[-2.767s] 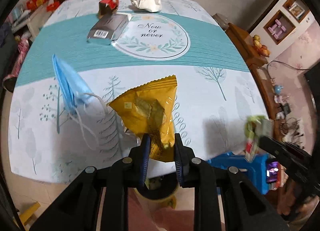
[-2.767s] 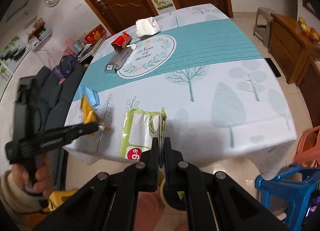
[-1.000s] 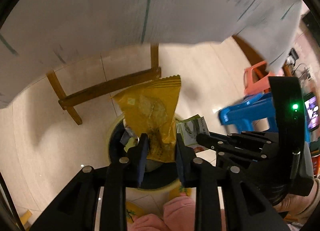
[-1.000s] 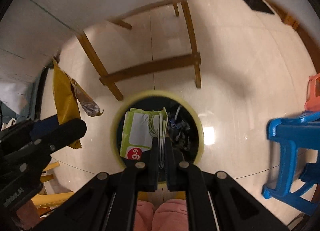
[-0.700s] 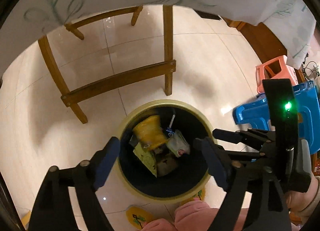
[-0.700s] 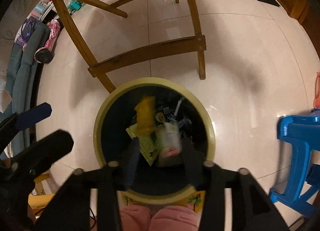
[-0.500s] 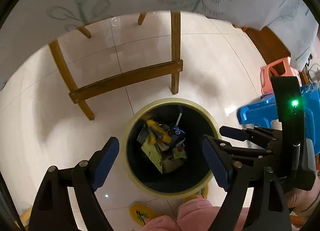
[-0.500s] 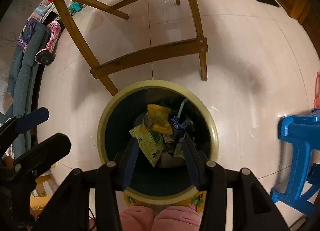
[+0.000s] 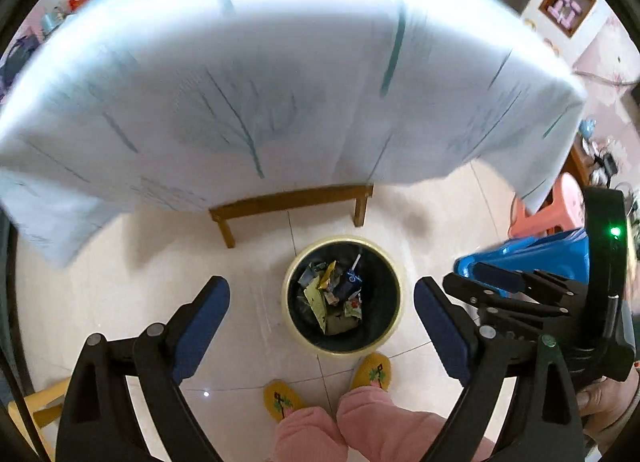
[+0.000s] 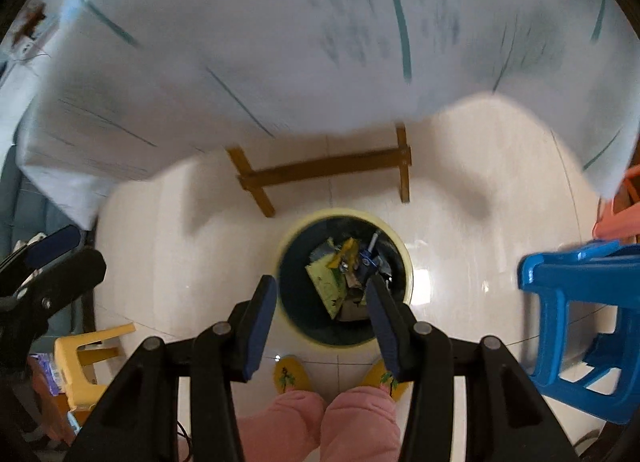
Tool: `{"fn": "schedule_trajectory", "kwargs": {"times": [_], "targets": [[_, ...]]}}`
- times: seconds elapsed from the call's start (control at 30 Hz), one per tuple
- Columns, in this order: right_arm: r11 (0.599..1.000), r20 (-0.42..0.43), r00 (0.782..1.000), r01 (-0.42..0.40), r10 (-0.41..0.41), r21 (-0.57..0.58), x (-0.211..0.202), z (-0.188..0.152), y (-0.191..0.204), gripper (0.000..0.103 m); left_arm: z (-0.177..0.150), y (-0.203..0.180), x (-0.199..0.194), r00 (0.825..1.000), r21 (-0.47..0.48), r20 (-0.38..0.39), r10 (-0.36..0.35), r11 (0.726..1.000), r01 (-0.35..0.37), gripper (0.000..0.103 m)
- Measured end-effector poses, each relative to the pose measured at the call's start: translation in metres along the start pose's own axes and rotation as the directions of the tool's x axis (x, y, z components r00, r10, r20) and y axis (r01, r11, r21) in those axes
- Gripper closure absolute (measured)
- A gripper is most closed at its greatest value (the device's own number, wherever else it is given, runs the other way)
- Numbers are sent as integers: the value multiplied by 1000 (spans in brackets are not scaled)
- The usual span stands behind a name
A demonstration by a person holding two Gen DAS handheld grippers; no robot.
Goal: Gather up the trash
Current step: 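Raise both tools back over the table toward the mask and box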
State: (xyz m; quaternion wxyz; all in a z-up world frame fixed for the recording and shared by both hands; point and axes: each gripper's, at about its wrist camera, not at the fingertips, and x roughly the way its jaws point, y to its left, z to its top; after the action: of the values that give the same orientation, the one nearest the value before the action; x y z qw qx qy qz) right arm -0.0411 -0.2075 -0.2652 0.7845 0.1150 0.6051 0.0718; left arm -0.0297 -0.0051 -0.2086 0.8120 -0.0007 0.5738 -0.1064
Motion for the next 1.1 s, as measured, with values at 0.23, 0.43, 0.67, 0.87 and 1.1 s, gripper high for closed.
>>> {"fn": "schedule_trajectory", "kwargs": {"times": [0.23,0.43,0.67,0.87,1.1], "targets": [[992,79,995,-55,64,-115,-112,27,38,56,29,9,-106,996,-107,48,77,992,-72,11],[965,181,977,-62,111,-254,-187,52,67,56,44,19,-175,987,-216,107,124,971,-98,11],[933,286,944,-57,166,-354,-237,84,95,55,65,12,-232,946,-199,198,257,955,-218,11],[919,311,930,-63,195,-389,-244,110,115,55,83,10,-240,936,-202,224,270,953,-227,11],[902,302,929,-68,213,-427,-233,137,146,55,108,41,-226,940,-230,236,246,954,-192,11]]}}
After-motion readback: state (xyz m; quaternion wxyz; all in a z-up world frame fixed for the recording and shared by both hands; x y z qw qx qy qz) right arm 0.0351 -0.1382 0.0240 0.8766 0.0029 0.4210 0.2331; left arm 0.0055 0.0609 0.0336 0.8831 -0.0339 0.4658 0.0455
